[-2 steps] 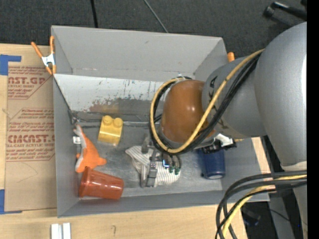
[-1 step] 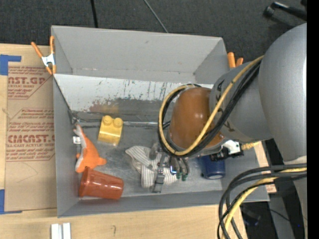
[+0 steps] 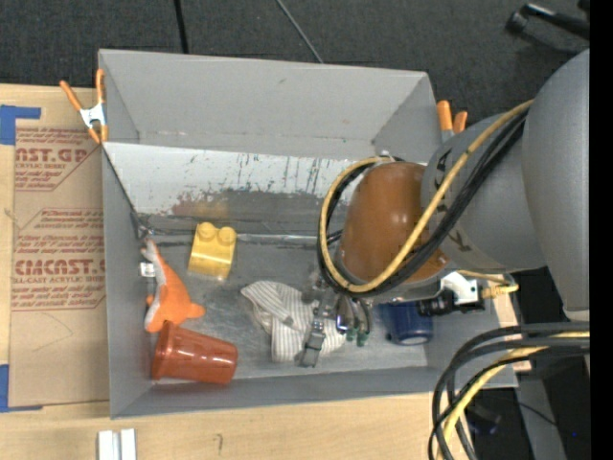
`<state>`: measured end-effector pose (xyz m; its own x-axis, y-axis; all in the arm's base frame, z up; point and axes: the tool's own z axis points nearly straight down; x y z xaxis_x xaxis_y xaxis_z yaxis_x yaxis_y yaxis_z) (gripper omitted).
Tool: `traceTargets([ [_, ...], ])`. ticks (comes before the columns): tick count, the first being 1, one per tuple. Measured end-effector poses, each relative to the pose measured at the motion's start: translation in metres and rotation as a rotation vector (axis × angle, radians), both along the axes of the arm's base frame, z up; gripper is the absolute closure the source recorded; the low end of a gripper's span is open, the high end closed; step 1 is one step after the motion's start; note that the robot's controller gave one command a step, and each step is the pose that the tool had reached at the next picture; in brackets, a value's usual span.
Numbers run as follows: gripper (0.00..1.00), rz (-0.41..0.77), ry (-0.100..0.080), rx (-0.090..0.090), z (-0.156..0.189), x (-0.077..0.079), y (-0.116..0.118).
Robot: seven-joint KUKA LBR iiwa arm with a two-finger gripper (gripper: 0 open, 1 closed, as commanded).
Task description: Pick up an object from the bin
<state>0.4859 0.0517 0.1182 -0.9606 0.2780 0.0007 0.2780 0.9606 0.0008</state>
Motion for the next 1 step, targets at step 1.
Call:
traceTargets([
  [1,0.0,-0.112,0.002,0.0,-0.0502,-0.0047,0.028],
])
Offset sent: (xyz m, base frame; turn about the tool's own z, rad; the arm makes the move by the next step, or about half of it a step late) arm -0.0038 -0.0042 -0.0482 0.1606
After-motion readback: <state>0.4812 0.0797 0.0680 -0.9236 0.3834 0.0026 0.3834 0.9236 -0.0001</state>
